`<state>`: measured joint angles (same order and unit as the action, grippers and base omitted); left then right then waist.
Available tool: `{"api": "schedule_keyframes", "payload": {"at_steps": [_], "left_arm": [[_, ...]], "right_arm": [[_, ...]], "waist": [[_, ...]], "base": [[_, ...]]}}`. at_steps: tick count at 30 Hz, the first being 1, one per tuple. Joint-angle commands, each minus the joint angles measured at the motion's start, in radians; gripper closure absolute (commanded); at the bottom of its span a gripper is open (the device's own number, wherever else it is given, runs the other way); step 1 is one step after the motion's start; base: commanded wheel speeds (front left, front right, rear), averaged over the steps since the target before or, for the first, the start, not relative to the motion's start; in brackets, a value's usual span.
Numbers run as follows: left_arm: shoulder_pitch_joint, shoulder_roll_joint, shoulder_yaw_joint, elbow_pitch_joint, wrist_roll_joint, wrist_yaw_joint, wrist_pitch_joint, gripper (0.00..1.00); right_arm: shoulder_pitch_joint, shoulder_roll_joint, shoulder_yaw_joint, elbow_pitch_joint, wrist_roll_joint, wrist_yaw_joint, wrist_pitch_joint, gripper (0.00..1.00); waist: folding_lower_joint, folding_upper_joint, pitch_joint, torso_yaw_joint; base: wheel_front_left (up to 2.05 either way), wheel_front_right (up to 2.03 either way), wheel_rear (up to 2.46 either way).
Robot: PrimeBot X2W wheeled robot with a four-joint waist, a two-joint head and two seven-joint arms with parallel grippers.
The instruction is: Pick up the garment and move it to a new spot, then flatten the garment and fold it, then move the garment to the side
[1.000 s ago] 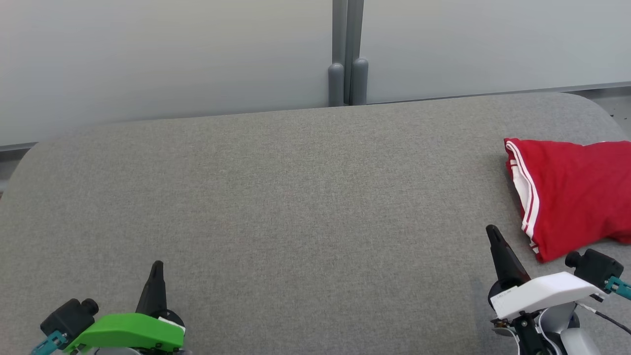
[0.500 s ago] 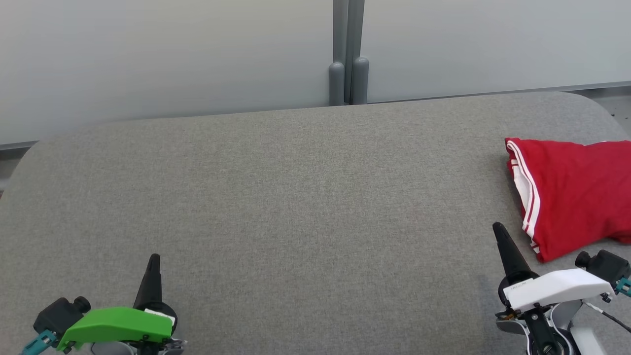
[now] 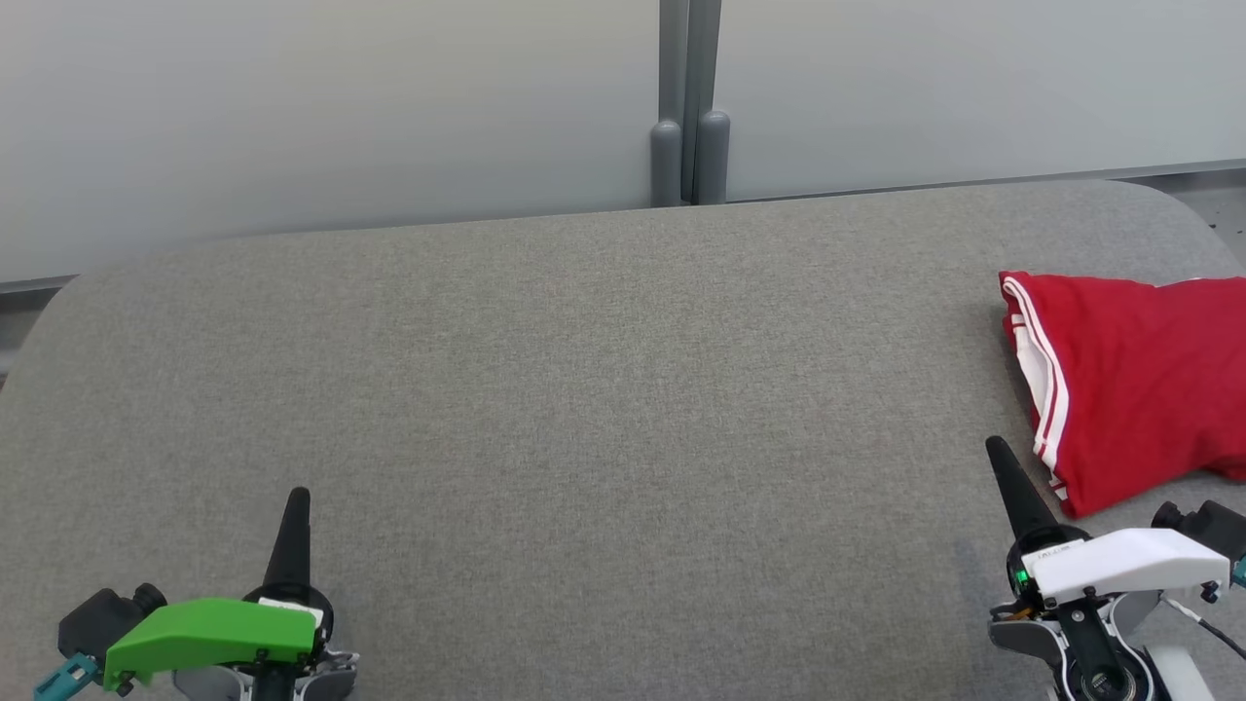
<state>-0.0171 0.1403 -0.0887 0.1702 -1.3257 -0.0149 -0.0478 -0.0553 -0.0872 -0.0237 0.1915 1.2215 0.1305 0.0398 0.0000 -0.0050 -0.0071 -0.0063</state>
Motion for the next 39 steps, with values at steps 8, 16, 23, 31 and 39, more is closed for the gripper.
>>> {"api": "schedule_keyframes", "payload": {"at_steps": [8,16,23,31,39], "left_arm": [[-0.032,-0.017,0.039,0.004,-0.071,-0.03,0.021,1.0],[-0.039,-0.033,0.064,0.011,-0.125,-0.052,0.039,1.0],[-0.044,-0.045,0.083,0.016,-0.166,-0.067,0.053,1.0],[-0.048,-0.056,0.104,0.022,-0.208,-0.083,0.066,1.0],[-0.054,-0.069,0.122,0.028,-0.247,-0.098,0.08,1.0]], "right_arm": [[-0.026,-0.007,-0.02,0.007,0.099,0.0,0.021,1.0],[-0.034,-0.007,-0.034,0.017,0.177,0.0,0.036,1.0],[-0.036,-0.006,-0.045,0.024,0.234,0.0,0.048,1.0],[-0.039,-0.005,-0.057,0.032,0.294,0.0,0.061,1.0],[-0.044,-0.003,-0.069,0.04,0.35,0.001,0.074,1.0]], "waist": [[0.0,0.0032,0.002,0.001],[0.0,0.0036,0.003,0.002],[0.0,0.0038,0.004,0.003],[0.0,0.0042,0.006,0.004],[0.0,0.0045,0.007,0.005]], "base": [[0.0,0.0,0.0],[0.0,0.0,0.0],[0.0,0.0,0.0],[0.0,0.0,0.0],[0.0,0.0,0.0]]}}
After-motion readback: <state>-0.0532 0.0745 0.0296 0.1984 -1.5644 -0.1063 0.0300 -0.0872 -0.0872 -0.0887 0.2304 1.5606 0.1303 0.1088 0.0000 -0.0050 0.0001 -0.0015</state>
